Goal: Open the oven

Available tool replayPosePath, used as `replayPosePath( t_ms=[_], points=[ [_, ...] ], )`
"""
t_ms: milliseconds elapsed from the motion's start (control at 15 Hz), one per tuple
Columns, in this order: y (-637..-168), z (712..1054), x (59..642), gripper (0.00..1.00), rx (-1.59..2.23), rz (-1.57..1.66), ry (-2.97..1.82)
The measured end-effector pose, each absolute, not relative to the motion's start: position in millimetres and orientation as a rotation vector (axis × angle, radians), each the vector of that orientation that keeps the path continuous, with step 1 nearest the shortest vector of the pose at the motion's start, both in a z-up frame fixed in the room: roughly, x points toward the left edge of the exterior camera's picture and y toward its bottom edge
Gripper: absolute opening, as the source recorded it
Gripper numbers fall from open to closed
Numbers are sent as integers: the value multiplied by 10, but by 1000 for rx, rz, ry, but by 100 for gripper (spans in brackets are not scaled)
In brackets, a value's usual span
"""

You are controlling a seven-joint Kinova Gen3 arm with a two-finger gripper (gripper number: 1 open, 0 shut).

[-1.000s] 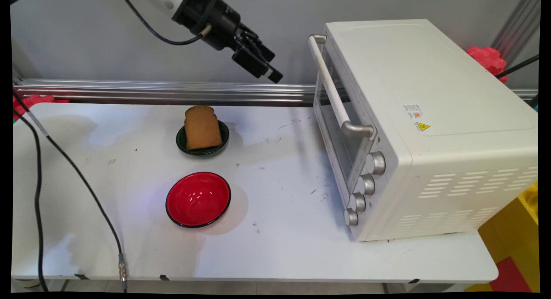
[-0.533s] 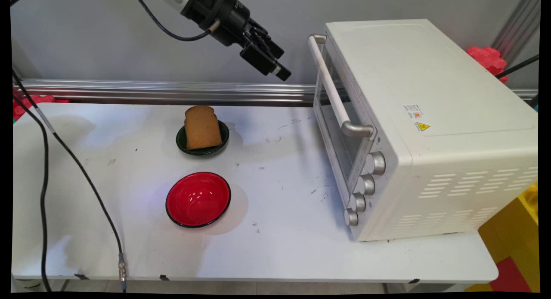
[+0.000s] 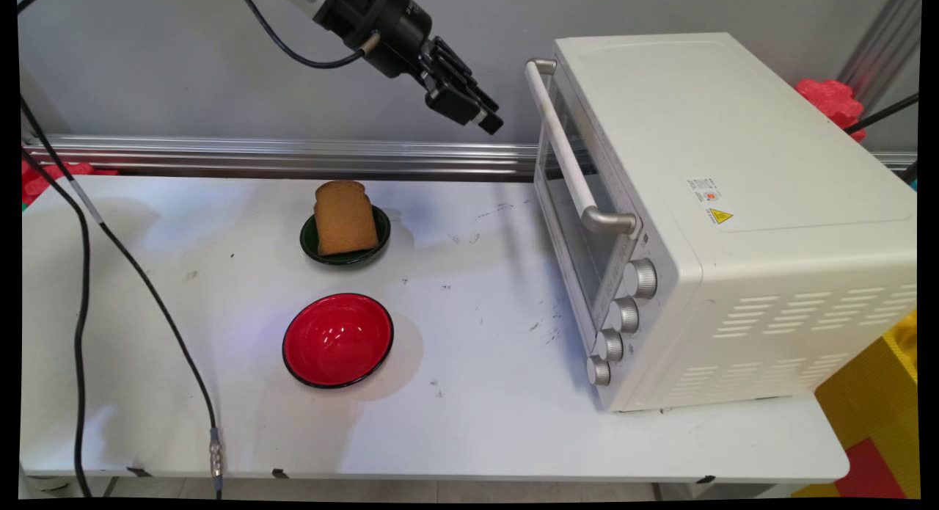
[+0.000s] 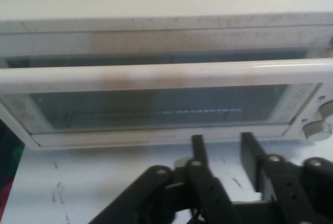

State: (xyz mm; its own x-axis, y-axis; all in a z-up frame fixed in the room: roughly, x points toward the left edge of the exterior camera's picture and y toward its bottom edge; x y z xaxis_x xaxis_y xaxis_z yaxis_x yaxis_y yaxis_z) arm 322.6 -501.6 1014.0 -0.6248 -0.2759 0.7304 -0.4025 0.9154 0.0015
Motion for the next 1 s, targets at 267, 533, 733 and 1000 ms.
replayPosePath(
  t_ms=[267, 533, 733, 1000],
  points=[
    [-5045, 10147, 3202, 0, 487, 196, -2295],
    [-5091, 10176, 3162, 0, 492, 189, -2304],
    [-5178, 10240, 3086, 0, 498, 185, -2308],
    [-5349, 10378, 2911, 0, 518, 168, -2302]
  ],
)
